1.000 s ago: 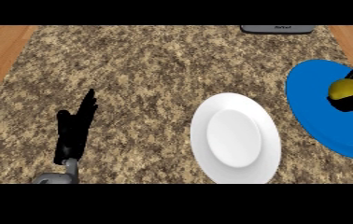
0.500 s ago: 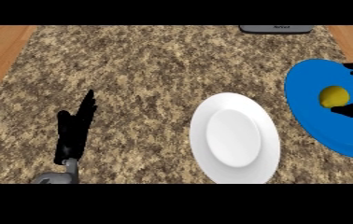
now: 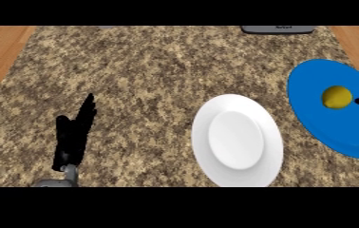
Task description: Pick the lemon from the plate and place it in the plate
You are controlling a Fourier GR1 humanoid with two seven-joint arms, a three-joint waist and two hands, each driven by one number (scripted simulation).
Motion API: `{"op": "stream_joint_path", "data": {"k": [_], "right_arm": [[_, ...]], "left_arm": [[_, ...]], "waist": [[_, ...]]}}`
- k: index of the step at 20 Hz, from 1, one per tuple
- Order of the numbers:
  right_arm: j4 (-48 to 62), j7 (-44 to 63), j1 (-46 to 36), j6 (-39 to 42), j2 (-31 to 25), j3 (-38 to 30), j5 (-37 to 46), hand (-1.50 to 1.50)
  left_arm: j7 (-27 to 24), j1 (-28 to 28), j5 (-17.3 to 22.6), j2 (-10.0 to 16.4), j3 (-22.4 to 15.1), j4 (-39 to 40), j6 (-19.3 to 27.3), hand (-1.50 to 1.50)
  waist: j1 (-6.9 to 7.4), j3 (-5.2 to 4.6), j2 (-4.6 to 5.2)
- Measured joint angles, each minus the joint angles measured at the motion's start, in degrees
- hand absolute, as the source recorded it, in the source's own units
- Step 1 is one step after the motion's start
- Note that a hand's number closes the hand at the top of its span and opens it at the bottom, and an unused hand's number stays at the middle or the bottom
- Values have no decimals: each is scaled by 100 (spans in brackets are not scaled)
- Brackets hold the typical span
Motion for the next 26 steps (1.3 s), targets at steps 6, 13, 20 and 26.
{"op": "stream_joint_path", "data": {"k": [6,13,20,26], "right_arm": [[444,-510,218,533,-252,-134,-497,-150],[811,-1174,345,618,-337,90,-740,-150],[1204,-1382,277,201,-374,367,-772,-150],[1337,-1404,318,-255,-355,573,-764,-150]], "left_arm": [[148,37,-70,-73,-25,-214,6,0],[188,-155,-151,-132,63,-64,-64,0],[161,-252,-211,-181,172,25,-112,0],[168,-166,-267,-216,182,-52,-173,0]], "waist": [[46,0,15],[62,1,23],[72,1,27],[73,1,25]]}}
